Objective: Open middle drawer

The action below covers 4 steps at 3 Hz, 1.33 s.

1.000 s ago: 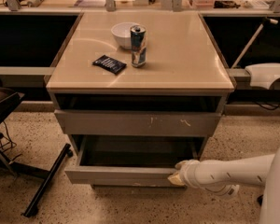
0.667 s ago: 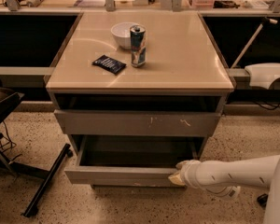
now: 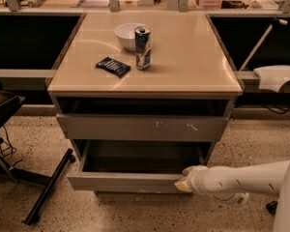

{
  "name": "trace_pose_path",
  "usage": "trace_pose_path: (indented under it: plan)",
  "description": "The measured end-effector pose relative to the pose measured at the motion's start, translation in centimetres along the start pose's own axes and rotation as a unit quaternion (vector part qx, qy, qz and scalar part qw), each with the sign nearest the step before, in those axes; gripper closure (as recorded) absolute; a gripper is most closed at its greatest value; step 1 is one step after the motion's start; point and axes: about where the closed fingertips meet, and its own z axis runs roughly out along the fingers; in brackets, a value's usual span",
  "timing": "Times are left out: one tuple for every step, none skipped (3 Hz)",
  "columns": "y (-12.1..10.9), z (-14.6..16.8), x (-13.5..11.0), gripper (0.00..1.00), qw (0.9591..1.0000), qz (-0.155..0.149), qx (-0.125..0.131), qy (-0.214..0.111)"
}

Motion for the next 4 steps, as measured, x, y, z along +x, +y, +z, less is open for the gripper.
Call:
trace_pose_path:
  plan:
    - [0.48, -0.52, 0.65, 1.00, 1.0000, -0.003, 0.002, 0.002]
    - [0.49, -0.63, 0.60, 1.00, 1.0000, -0.003, 0.002, 0.002]
    - [1.16, -1.20, 1.29, 1.00, 1.0000, -0.001, 0.006, 0.003]
    - [1.19, -1.33, 1.17, 1.00, 1.0000, -0.001, 0.006, 0.003]
